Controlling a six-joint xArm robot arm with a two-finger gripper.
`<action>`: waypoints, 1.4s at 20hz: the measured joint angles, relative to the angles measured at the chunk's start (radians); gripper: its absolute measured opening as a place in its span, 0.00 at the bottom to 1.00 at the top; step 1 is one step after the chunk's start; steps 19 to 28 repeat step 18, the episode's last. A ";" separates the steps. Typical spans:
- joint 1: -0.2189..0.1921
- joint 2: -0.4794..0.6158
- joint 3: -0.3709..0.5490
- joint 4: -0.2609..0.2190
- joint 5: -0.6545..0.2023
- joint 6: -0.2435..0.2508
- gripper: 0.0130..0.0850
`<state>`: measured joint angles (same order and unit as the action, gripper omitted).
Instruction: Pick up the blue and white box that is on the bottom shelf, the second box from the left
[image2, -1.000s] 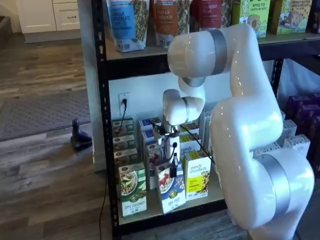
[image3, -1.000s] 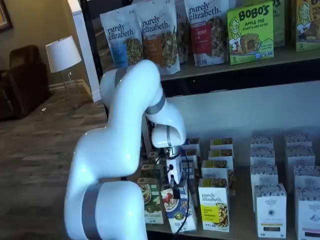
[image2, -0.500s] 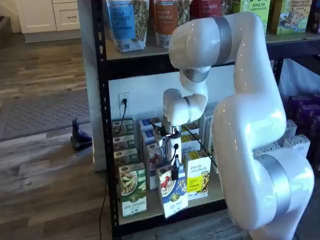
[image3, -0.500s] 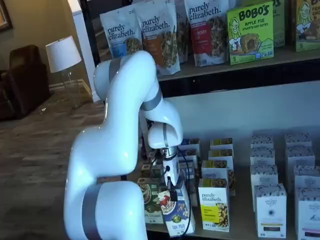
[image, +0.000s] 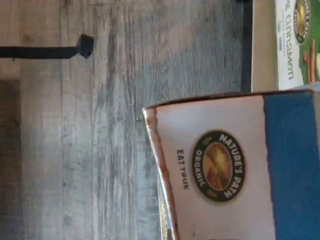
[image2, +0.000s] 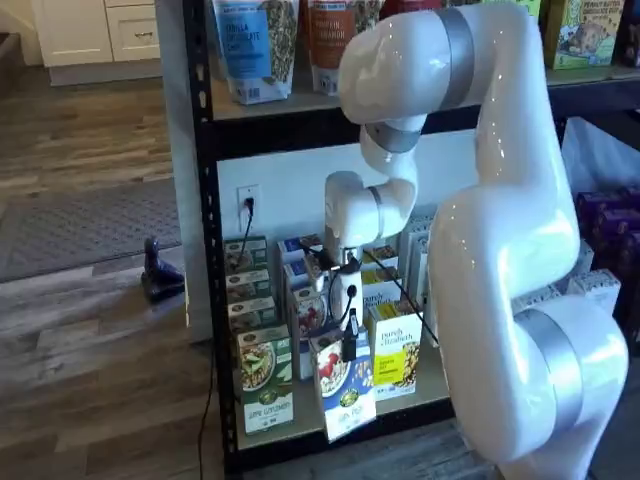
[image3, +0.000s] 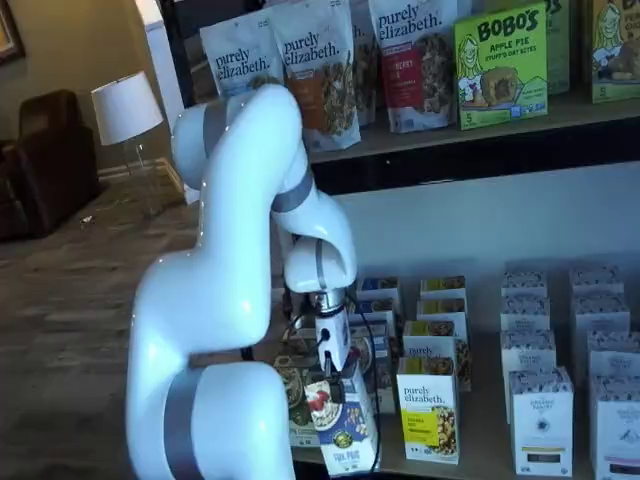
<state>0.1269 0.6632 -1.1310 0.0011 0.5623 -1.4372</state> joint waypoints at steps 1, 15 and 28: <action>0.003 -0.014 0.016 0.001 -0.004 0.003 0.44; 0.033 -0.197 0.176 0.064 0.012 -0.022 0.44; 0.032 -0.236 0.199 0.066 0.036 -0.024 0.44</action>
